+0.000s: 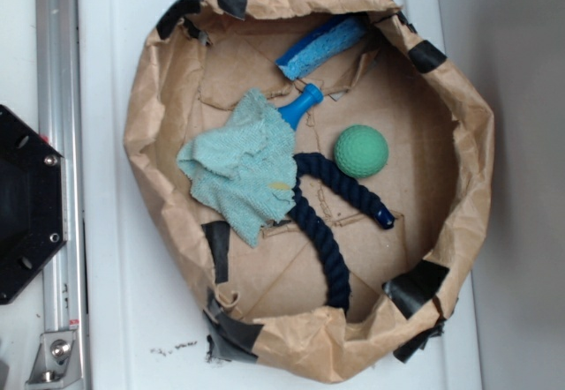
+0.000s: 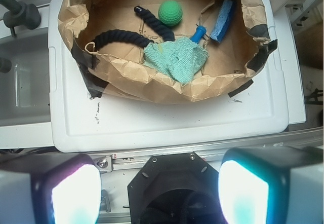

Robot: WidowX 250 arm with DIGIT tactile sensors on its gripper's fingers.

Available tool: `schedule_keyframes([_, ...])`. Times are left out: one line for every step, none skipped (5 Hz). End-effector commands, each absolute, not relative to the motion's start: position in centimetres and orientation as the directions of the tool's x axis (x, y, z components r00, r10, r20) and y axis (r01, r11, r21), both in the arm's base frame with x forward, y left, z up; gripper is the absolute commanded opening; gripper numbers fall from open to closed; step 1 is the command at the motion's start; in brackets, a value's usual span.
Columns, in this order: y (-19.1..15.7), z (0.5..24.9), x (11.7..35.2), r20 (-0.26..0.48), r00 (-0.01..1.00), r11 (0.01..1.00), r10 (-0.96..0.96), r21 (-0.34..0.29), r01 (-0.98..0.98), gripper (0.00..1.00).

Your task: Grab the blue cloth.

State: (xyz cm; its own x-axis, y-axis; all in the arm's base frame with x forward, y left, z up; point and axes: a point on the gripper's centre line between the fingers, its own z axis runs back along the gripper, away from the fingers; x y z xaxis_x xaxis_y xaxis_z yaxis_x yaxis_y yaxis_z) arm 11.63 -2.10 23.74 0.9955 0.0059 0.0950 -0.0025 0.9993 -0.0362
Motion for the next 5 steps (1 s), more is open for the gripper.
schedule_keyframes([-2.1, 23.7, 11.6, 0.095, 0.995, 0.999, 0.006, -0.036, -0.002, 1.00])
schedule_keyframes([-1.8, 22.0, 15.8, 0.122, 0.993, 1.000, 0.008, -0.023, -0.006, 1.00])
schedule_keyframes([-2.1, 20.5, 20.3, 0.139, 0.990, 1.000, 0.022, -0.011, -0.021, 1.00])
schedule_keyframes([-2.1, 16.8, 23.2, 0.107, 0.994, 0.999, 0.020, 0.024, -0.022, 1.00])
schedule_keyframes([-0.7, 11.5, 24.6, 0.033, 0.998, 0.993, 0.051, 0.106, -0.054, 1.00])
